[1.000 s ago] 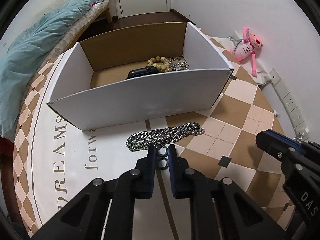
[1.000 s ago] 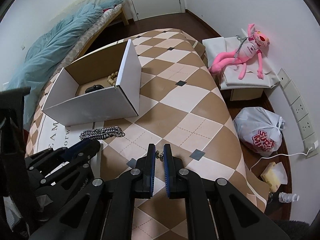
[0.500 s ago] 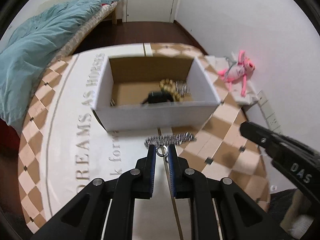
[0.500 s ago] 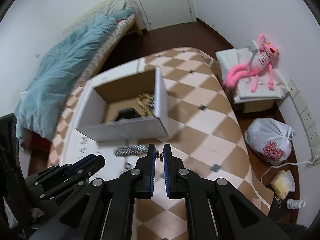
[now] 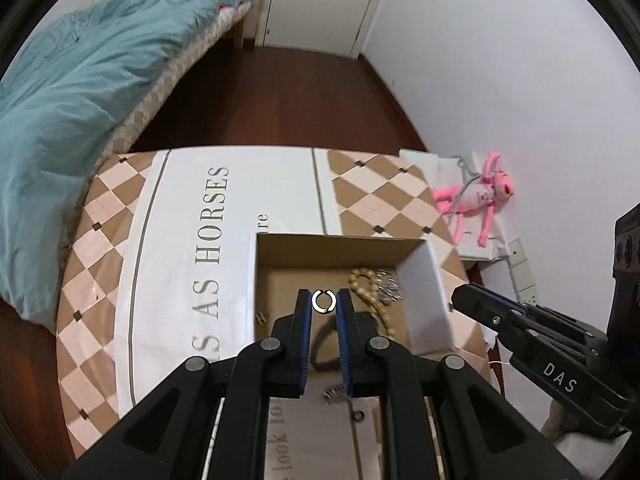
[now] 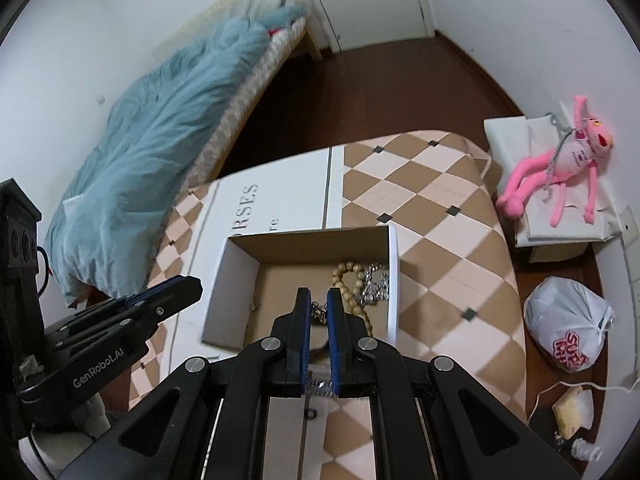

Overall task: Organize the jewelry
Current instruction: 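Carry the ring and earring into the box and open both grippers, then withdraw both grippers and move the right toward the thick silver chain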

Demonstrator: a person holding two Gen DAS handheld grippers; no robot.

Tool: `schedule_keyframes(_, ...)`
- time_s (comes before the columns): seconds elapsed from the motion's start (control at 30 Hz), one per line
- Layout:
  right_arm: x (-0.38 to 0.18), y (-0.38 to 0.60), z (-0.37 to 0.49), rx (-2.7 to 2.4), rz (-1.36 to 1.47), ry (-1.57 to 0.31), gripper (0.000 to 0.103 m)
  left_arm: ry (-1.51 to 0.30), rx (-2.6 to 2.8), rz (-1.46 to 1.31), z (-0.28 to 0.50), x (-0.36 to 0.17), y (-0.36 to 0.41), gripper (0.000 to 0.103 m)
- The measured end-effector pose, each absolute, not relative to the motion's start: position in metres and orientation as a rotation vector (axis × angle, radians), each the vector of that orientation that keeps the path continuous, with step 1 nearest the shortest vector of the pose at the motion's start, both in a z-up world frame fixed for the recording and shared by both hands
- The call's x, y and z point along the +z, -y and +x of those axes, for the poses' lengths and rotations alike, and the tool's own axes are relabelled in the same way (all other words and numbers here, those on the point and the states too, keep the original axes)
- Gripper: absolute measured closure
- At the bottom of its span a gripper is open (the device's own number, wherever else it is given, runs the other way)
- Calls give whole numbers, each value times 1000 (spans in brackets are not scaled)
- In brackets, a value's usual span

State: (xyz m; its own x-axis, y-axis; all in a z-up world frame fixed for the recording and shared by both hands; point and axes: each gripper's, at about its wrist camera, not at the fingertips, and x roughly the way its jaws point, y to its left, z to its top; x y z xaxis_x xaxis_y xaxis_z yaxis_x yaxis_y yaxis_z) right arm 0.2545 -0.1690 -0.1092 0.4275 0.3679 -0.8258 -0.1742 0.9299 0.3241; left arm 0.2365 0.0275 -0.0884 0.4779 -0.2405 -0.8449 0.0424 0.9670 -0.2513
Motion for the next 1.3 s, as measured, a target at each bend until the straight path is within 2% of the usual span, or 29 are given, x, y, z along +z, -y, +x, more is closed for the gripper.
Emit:
schedule_keyframes(0.27, -138, 154, 305, 334, 128, -1230, 94, -1182, -142, -174, 275, -112, -28, 92)
schedule_keyframes(0.37, -144, 150, 315, 328, 113, -1273, 93, -1201, -112, -153, 282, -113, -29, 86)
schedule_keyframes(0.4, -145, 149, 317, 326, 107, -1282, 91, -1199, -99, -137, 284, -112, -30, 73)
schedule_keyframes(0.43, -146, 149, 318, 321, 103, -1284, 84, -1192, -79, -125, 285, -110, -31, 51)
schedule_keyframes(0.47, -145, 149, 319, 316, 103, -1285, 75, -1180, -73, -124, 285, -108, -33, 41)
schedule_keyframes(0.5, -145, 149, 320, 312, 105, -1283, 71, -1165, -66, -125, 284, -105, -35, 29)
schedule_keyframes(0.53, -144, 150, 320, 307, 103, -1281, 67, -1158, -55, -122, 285, -103, -37, 28)
schedule_keyframes(0.63, -140, 151, 321, 295, 93, -1274, 65, -1159, -33, -112, 285, -102, -42, 27)
schedule_keyframes(0.67, -138, 151, 320, 287, 80, -1266, 65, -1161, -22, -106, 285, -102, -42, 23)
schedule_keyframes(0.7, -136, 152, 319, 281, 76, -1261, 63, -1161, -9, -100, 284, -103, -44, 13)
schedule_keyframes(0.73, -135, 152, 318, 275, 73, -1259, 54, -1157, 0, -95, 282, -103, -45, 7)
schedule_keyframes(0.77, -133, 153, 317, 261, 60, -1253, 41, -1153, 9, -90, 280, -103, -45, 7)
schedule_keyframes(0.83, -130, 154, 312, 238, 33, -1236, 28, -1143, 32, -79, 275, -104, -46, 7)
schedule_keyframes(0.87, -129, 154, 310, 218, 10, -1232, 22, -1138, 37, -75, 273, -105, -47, 6)
schedule_keyframes(0.93, -131, 155, 303, 183, -26, -1231, 16, -1133, 50, -65, 268, -107, -46, 5)
schedule_keyframes(1.3, -129, 163, 282, 111, -80, -1208, 9, -1106, 52, -36, 250, -100, -36, 3)
